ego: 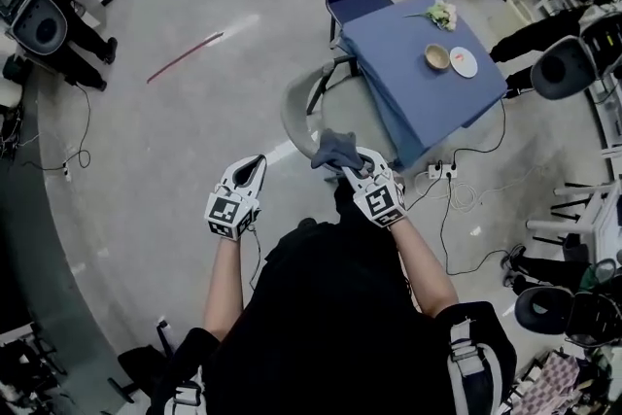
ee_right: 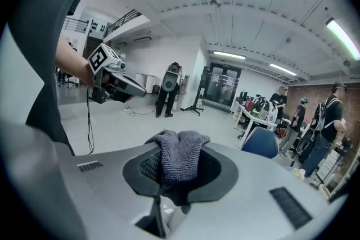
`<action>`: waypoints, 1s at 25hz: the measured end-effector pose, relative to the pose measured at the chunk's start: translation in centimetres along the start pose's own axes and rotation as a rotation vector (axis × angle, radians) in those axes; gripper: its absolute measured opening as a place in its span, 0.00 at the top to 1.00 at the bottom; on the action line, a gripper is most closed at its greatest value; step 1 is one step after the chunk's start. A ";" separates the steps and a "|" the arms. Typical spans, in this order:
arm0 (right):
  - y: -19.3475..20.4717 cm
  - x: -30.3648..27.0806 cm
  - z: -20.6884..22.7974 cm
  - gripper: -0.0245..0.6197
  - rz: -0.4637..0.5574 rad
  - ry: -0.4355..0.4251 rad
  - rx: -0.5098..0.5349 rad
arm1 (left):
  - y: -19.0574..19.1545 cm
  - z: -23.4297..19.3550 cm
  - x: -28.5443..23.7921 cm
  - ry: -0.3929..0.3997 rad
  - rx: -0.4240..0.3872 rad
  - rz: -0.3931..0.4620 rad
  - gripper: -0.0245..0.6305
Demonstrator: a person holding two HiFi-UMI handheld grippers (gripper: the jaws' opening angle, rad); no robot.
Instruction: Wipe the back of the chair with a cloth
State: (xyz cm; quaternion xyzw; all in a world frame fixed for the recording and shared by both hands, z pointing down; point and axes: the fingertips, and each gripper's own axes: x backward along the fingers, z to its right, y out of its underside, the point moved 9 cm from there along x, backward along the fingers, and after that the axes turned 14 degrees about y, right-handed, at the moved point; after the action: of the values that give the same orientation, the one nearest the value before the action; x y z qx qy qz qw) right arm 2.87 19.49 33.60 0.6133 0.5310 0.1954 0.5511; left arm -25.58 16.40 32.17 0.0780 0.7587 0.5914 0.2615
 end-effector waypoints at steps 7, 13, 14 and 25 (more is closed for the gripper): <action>0.8 -5.0 6.2 0.82 0.022 -0.087 0.007 | -2.2 -3.2 -5.2 -0.089 0.050 -0.013 0.93; 2.8 -8.9 11.3 0.82 0.028 -0.179 0.011 | -3.7 -5.0 -10.0 -0.178 0.071 -0.029 0.93; 3.0 -9.5 12.0 0.82 0.030 -0.195 0.014 | -3.9 -5.3 -10.6 -0.191 0.077 -0.031 0.93; 4.8 -19.2 14.3 0.82 0.025 -0.397 0.055 | -3.6 -8.5 -15.6 -0.279 0.134 -0.110 0.93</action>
State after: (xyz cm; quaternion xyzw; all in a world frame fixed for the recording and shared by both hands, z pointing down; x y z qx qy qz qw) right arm 9.83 -3.03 39.92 0.6610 0.4095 0.0629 0.6256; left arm -15.79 1.41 34.93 0.1351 0.7559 0.5078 0.3904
